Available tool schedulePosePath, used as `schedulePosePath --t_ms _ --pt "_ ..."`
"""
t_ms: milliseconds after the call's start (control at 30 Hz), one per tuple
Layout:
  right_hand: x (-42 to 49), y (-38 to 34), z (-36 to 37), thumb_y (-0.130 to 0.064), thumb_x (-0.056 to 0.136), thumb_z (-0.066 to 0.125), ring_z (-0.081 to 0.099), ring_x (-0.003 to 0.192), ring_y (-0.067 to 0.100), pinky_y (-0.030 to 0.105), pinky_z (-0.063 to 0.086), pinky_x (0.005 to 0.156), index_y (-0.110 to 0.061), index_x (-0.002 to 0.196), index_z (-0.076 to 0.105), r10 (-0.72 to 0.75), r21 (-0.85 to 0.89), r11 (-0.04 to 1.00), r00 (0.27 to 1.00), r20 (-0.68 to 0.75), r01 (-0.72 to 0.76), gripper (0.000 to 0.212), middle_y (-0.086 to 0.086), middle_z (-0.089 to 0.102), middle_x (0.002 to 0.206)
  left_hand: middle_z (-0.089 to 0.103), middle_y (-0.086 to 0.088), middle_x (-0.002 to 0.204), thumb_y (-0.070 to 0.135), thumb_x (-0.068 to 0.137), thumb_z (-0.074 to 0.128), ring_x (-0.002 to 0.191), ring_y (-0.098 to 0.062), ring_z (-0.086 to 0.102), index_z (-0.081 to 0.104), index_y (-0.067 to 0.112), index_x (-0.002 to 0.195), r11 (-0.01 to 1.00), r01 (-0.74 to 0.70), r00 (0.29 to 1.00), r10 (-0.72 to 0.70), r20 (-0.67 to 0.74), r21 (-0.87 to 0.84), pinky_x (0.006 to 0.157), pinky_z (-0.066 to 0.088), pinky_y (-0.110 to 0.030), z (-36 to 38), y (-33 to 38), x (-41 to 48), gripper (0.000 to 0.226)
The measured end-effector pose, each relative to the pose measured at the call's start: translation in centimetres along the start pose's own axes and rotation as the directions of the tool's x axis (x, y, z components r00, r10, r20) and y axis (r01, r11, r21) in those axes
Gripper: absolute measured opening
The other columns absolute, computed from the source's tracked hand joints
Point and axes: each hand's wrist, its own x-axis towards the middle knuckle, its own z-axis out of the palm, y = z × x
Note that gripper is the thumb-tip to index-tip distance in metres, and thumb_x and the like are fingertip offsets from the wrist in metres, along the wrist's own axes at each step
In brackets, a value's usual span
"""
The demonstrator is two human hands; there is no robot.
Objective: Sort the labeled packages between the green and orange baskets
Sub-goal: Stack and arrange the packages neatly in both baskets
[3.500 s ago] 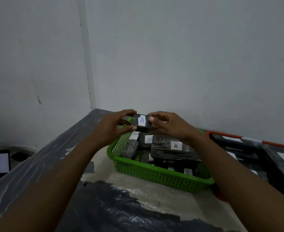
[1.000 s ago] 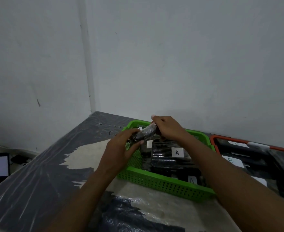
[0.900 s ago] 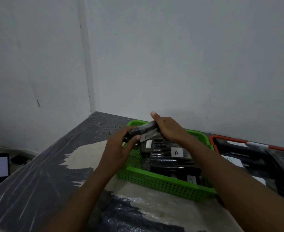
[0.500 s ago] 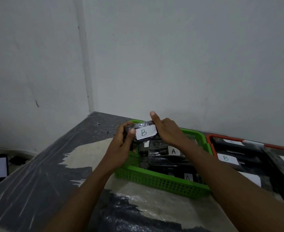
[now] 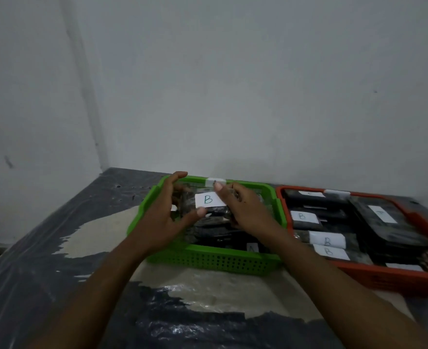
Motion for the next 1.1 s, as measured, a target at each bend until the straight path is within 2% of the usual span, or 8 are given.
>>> schedulePosePath --t_ms 100,333,467,633,733,900,1000,1100 --pt "-2.4 0.9 -2.3 -0.07 0.089 0.054 0.052 0.049 0.011 0.027 0.045 0.048 -0.02 0.099 0.063 0.072 0.051 0.996 0.997 0.006 -0.072 0.051 0.004 0.058 0.067 0.055 0.02 0.121 0.061 0.081 0.069 0.107 0.008 0.054 0.05 0.03 0.136 0.957 -0.209 0.976 0.191 0.108 0.2 0.072 0.043 -0.002 0.7 0.9 0.3 0.066" --pt "-6.9 1.8 -8.6 -0.06 0.088 0.065 0.049 0.053 0.017 0.03 0.043 0.048 -0.028 0.108 0.066 0.127 0.223 0.966 0.992 0.024 -0.129 0.038 0.012 0.055 0.071 0.06 0.015 0.123 0.054 0.081 0.072 0.109 0.009 0.055 0.06 0.021 0.134 0.928 -0.336 0.93 0.302 0.208 0.158 0.085 0.049 -0.01 5.1 4.3 1.8 0.063" --pt "-9.2 2.1 -13.6 -0.06 0.088 0.064 0.072 0.089 0.019 0.037 0.061 0.082 -0.047 0.126 0.059 0.109 0.024 0.994 0.992 0.055 -0.111 0.041 -0.003 0.074 0.111 0.063 0.007 0.126 0.046 0.079 0.075 0.111 -0.008 0.062 0.061 0.018 0.133 0.943 -0.327 0.933 0.312 0.181 0.058 0.083 0.058 -0.026 8.4 5.8 2.9 0.063" --pt "-11.0 1.3 -19.8 -0.044 0.086 0.072 0.069 0.106 0.006 0.03 0.06 0.084 -0.046 0.139 0.05 0.021 -0.246 0.969 1.0 0.01 -0.018 0.058 -0.014 0.062 0.131 0.062 0.006 0.129 0.043 0.079 0.076 0.115 -0.009 0.059 0.06 0.016 0.134 0.929 -0.37 0.912 0.359 0.198 0.018 0.096 0.054 -0.029 12.5 8.0 4.0 0.064" --pt "-12.1 0.4 -23.2 -0.05 0.082 0.074 0.063 0.111 0.001 0.019 0.057 0.084 -0.051 0.133 0.054 -0.037 -0.443 0.895 0.999 0.021 0.042 0.055 -0.025 0.059 0.13 0.064 0.005 0.126 0.041 0.08 0.078 0.114 -0.009 0.061 0.06 0.018 0.134 0.928 -0.373 0.912 0.369 0.179 -0.011 0.093 0.052 -0.018 15.2 9.3 4.8 0.061" --pt "-13.3 0.8 -27.5 -0.04 0.073 0.084 0.066 0.105 0.009 0.033 0.061 0.086 -0.039 0.128 0.064 -0.016 -0.522 0.852 1.0 0.02 0.024 0.059 -0.017 0.065 0.123 0.06 0.018 0.117 0.051 0.077 0.074 0.109 0.013 0.056 0.06 0.025 0.133 0.933 -0.335 0.915 0.355 0.192 -0.129 0.085 0.049 -0.007 19.7 11.3 5.3 0.063" --pt "-14.4 1.6 -29.8 -0.041 0.072 0.085 0.068 0.102 0.008 0.034 0.06 0.087 -0.043 0.126 0.064 -0.002 -0.579 0.815 1.0 0.0 0.002 0.058 -0.016 0.068 0.116 0.064 0.011 0.122 0.039 0.08 0.08 0.11 0.001 0.06 0.062 0.021 0.131 0.936 -0.316 0.917 0.343 0.201 -0.157 0.089 0.056 -0.022 22.9 11.9 5.7 0.057" --pt "-15.5 3.2 -31.7 -0.039 0.07 0.087 0.068 0.1 0.008 0.037 0.06 0.086 -0.04 0.125 0.065 0.051 -0.612 0.788 0.998 -0.036 -0.062 0.059 -0.013 0.068 0.114 0.062 0.004 0.13 0.043 0.082 0.078 0.112 -0.001 0.057 0.057 0.02 0.138 0.942 -0.325 0.894 0.336 0.297 -0.089 0.093 0.051 -0.015 25.6 12.2 6.2 0.063"
